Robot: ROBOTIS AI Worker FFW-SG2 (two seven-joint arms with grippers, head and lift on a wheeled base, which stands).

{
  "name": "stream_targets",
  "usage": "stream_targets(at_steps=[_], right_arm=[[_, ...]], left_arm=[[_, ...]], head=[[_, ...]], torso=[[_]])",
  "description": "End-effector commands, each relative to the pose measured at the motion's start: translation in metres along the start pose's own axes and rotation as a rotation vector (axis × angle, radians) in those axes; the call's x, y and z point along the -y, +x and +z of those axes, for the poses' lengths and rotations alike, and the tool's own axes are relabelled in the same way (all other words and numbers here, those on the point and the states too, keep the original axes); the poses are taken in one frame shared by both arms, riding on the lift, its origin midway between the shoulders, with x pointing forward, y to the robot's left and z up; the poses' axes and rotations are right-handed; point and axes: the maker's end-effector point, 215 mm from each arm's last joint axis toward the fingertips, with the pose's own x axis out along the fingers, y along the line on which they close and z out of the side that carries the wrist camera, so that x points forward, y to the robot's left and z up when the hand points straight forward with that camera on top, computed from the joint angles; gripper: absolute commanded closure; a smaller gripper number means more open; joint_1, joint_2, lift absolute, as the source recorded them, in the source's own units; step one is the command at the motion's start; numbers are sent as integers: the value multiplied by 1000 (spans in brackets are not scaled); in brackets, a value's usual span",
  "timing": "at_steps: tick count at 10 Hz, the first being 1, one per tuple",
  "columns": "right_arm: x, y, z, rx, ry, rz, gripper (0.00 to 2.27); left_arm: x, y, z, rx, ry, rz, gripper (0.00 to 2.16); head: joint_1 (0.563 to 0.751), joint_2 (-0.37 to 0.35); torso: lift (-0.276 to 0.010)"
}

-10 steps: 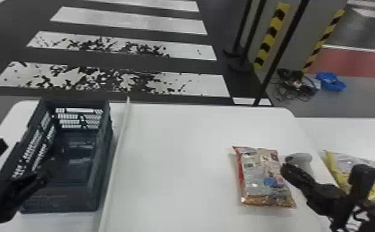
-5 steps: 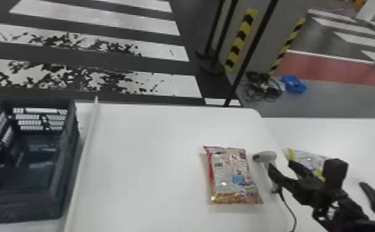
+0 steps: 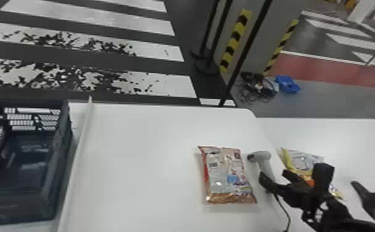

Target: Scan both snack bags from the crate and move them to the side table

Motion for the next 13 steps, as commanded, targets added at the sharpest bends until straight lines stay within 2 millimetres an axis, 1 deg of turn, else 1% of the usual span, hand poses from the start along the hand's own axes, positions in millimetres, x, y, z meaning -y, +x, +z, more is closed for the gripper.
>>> stream_targets(at_steps=[1, 2, 3, 4, 5, 6, 9, 10, 11, 12, 13], right_arm=[[0, 7, -4, -3, 13, 3, 103], [2, 10, -3, -1, 25, 4, 110], [2, 15, -2, -9, 21, 7, 218], [2, 20, -6, -41, 11, 16, 616], [3, 24, -12, -75, 13, 23, 2051], [3, 25, -5, -55, 1, 25, 2240], [6, 24, 7, -27, -26, 13, 2240], [13, 21, 14, -8, -20, -11, 2240], [19, 15, 25, 18, -15, -33, 2240], [24, 1, 38, 29, 13, -59, 2240], [11, -16, 50, 34, 56, -59, 2240]], left_arm=[[-1, -1, -2, -5, 2, 0, 36], [0, -1, -2, -3, 2, -1, 36], [0, -2, -2, -3, 2, -2, 36], [1, -2, -1, -1, 0, -6, 36], [1, -2, -1, 1, -3, -5, 36], [1, -2, 0, 6, -3, -4, 36], [0, -1, 3, 20, -5, -2, 36], [-3, 2, 2, 21, -11, 0, 36], [-4, 5, 4, 27, -15, 0, 36], [-2, 8, 4, 30, -17, -4, 36], [-2, 13, 2, 27, -23, -7, 36]], head=[[695, -327], [695, -327], [695, -326], [695, -325], [695, -325], [695, -324], [695, -323], [695, -323], [695, -327], [695, -332], [695, -340]], torso=[[-95], [-95], [-95], [-95], [-95], [-95], [-95], [-95], [-95], [-95], [-95]])
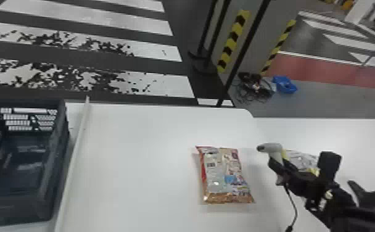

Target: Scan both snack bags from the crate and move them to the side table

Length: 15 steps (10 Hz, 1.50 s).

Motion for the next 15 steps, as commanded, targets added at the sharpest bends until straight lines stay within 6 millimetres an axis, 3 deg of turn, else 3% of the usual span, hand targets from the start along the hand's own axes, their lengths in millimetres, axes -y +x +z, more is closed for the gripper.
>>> stream_targets(at_steps=[1, 4, 5, 10, 13, 15], right_arm=[[-33, -26, 18, 20, 46, 25, 2240], [-102, -71, 20, 57, 79, 78, 2240], [-122, -81, 13, 55, 98, 90, 2240], [-230, -104, -9, 45, 118, 162, 2240], [-245, -95, -32, 23, 109, 174, 2240], [-246, -92, -33, 41, 105, 179, 2240]], left_arm=[[0, 5, 0, 2, -4, -5, 36], [9, 15, -1, 0, -11, -34, 36], [9, 17, 1, 6, -16, -37, 36], [28, 26, -2, 7, -28, -81, 36], [27, 23, -2, 10, -32, -82, 36], [26, 22, -3, 9, -36, -77, 36]], head=[[695, -343], [695, -287], [695, -263], [695, -154], [695, -102], [695, -86]], torso=[[-95], [-95], [-95], [-95], [-95], [-95]])
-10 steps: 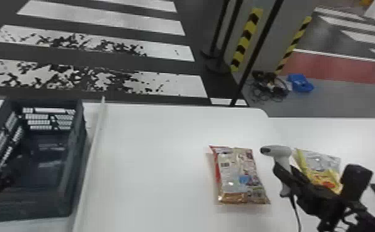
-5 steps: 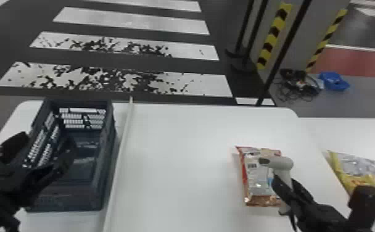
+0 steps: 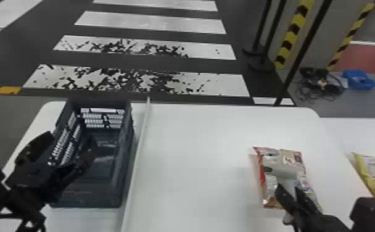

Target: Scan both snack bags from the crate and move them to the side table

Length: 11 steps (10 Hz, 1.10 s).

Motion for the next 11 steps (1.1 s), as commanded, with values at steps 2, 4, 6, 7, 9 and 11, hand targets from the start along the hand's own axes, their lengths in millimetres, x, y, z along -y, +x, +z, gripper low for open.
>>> stream_targets(at_steps=[2, 4, 6, 7, 9, 11], right_arm=[[23, 0, 20, 36, -2, -20, 2240], [79, -2, 42, 52, -7, -93, 2240], [143, 7, 43, 28, -15, -165, 2240], [173, 15, 38, 5, -12, -176, 2240], [218, 33, 34, -27, 8, -157, 2240], [237, 45, 24, -47, -16, -163, 2243]], left_arm=[[-1, -2, 2, 6, -1, 7, 36], [-2, -5, 1, 3, 0, 10, 36], [-6, -6, 1, 2, -1, 20, 36], [-9, -8, -1, -2, 0, 27, 36], [-12, -11, -3, -6, -1, 33, 36], [-15, -12, -2, -6, 2, 35, 36]], head=[[695, -85], [695, -124], [695, -182], [695, -222], [695, -278], [695, -312]], torso=[[-95], [-95], [-95], [-95], [-95], [-95]])
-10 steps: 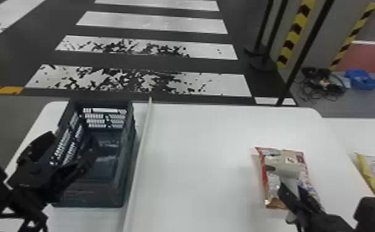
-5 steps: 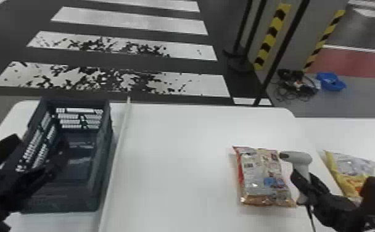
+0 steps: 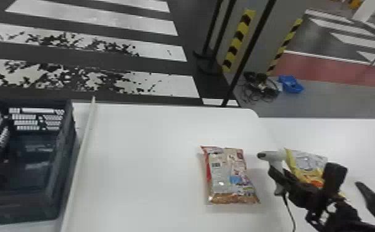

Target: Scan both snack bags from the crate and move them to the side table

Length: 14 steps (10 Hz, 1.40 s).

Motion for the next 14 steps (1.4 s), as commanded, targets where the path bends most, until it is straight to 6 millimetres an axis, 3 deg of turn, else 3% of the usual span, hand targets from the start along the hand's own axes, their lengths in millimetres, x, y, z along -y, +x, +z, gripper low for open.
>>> stream_targets(at_steps=[1, 4, 5, 6, 7, 8, 9, 11, 12, 14], right_arm=[[9, 12, -16, -36, -54, -19, 2243], [12, 25, -38, -42, -134, -16, 2240], [10, 26, -38, -37, -126, -14, 2078], [7, 26, -36, -21, -126, -10, 940], [6, 22, -29, -1, -137, -7, -2], [0, 9, -3, 59, -154, 4, -2], [-22, -4, 20, 106, -150, 37, -2], [-82, -20, 47, 133, -146, 110, 26], [-108, -22, 50, 120, -153, 147, 76], [-141, -9, 34, 89, -153, 185, 93]], left_arm=[[-2, -1, 0, 0, 1, 3, 36], [-4, 0, 4, 12, 3, 6, 36], [-4, 0, 4, 15, 2, 8, 36], [-3, 0, 4, 16, -2, 9, 36], [-3, 0, 4, 16, -1, 10, 36], [-3, 0, 4, 16, -1, 10, 36], [-3, 0, 4, 16, -1, 8, 36], [1, 3, 5, 20, -5, 3, 36], [2, 3, 5, 19, -5, 2, 36], [0, 3, 0, 11, -6, 4, 36]], head=[[695, -330], [695, -337], [695, -337], [695, -332], [695, -330], [695, -327], [695, -326], [695, -297], [695, -266], [695, -217]], torso=[[-95], [-95], [-95], [-95], [-95], [-95], [-95], [-95], [-95], [-95]])
